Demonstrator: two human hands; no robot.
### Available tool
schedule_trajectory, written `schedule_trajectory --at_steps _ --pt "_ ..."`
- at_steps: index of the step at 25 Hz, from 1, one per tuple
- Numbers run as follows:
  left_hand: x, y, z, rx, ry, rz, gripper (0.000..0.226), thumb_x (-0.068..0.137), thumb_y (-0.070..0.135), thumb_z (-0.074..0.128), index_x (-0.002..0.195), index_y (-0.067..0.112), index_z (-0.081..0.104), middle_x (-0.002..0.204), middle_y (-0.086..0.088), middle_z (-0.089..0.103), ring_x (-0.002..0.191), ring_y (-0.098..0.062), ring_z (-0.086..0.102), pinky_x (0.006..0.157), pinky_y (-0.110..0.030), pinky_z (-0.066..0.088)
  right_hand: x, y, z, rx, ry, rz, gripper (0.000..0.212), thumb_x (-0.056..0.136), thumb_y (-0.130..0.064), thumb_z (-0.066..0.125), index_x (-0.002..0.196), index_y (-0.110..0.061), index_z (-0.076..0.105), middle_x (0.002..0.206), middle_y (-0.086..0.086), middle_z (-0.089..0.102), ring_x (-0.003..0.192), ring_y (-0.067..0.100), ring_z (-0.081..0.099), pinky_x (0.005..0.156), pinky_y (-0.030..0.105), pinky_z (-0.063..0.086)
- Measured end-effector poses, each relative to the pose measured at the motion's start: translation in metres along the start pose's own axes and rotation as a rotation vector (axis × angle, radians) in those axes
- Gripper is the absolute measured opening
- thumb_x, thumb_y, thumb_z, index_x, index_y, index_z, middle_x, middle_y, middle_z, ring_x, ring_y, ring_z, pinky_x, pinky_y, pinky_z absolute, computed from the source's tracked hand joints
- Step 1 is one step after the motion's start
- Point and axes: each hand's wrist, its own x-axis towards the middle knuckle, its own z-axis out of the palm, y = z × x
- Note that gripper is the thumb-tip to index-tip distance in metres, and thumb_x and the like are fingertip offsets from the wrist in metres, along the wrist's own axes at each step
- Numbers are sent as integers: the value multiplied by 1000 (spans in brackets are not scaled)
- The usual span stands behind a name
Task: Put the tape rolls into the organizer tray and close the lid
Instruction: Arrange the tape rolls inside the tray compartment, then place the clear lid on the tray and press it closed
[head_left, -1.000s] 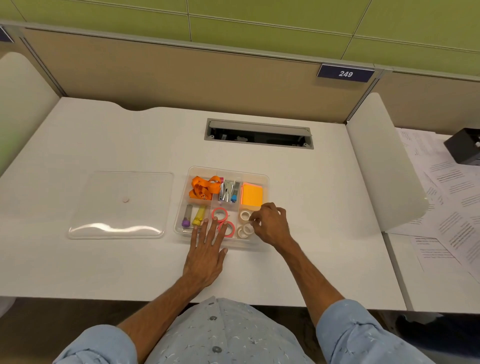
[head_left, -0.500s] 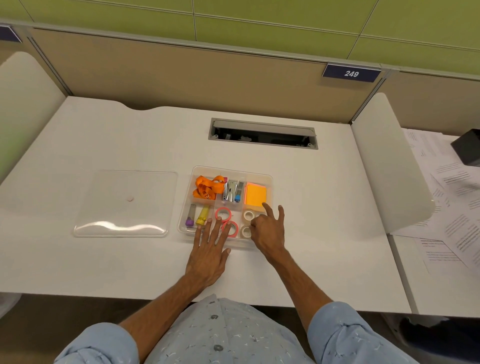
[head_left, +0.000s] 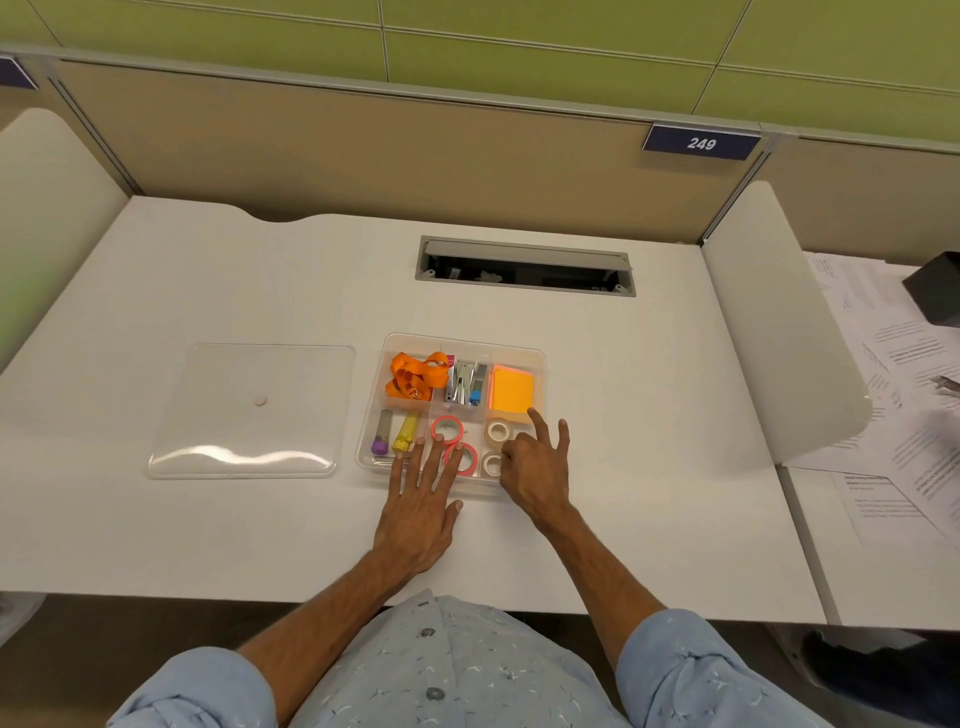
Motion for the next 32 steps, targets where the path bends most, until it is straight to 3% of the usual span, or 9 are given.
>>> schedule_trajectory --at_steps 3,7,12,16,20,25,28,30,32 --pt "2 0 1 25 -35 -11 78 109 56 38 167 28 -5 177 -10 -13 165 -37 -13 135 -61 -2 1 0 0 -5 -16 -4 32 107 -37 53 120 -22 78 143 -1 70 168 18 14 136 60 -1" --pt "2 0 2 38 -32 -16 78 109 56 37 167 28 -7 177 -10 -14 165 -37 -15 135 -61 -2 2 2 -1 -13 -22 -3 32 107 -35 52 115 -21 79 141 1 71 168 17 14 136 60 0" --pt "1 1 1 14 -23 -9 78 108 54 41 168 26 0 178 -11 -9 165 -38 -9 135 -63 3 3 4 -2 17 -21 -12 32 107 -34 53 116 -21 80 142 -1 71 168 15 13 136 59 1" --pt "-2 4 -1 -10 46 0 77 105 49 54 167 19 20 176 -16 12 164 -42 10 133 -66 17 1 5 -4 6 -35 -21 36 108 -38 49 117 -20 80 142 -1 71 168 15 13 136 59 2" --pt "-2 3 3 0 8 -6 76 109 52 40 168 21 4 177 -14 -7 165 -38 -7 136 -61 3 0 9 -7 16 -22 -31 38 108 -41 50 126 -22 77 144 -3 68 167 15 15 136 58 2" --pt "-3 7 2 -24 -7 -16 76 110 53 35 169 20 0 177 -15 -12 165 -38 -12 136 -60 -2 3 12 -14 22 -15 -44 34 108 -37 51 127 -23 76 140 -5 70 166 14 19 137 55 6" --pt "-4 5 -2 -73 48 6 74 109 51 40 169 20 8 177 -14 -3 166 -38 -1 135 -63 6 3 8 -16 19 82 -33 31 106 -33 51 119 -22 77 131 -5 74 156 18 39 133 50 21" --pt "-4 -2 -8 -133 94 7 72 110 51 38 169 24 6 179 -8 -1 167 -31 0 136 -61 7 3 0 -17 61 218 -13 27 105 -31 51 112 -20 75 121 -5 74 133 19 57 118 42 39" --pt "-4 -18 -18 -166 152 -1 71 112 51 34 169 26 1 180 -3 -2 168 -23 -2 137 -56 3 7 -14 -17 105 290 -36 26 107 -31 51 115 -20 73 121 -5 72 124 18 58 110 38 44"
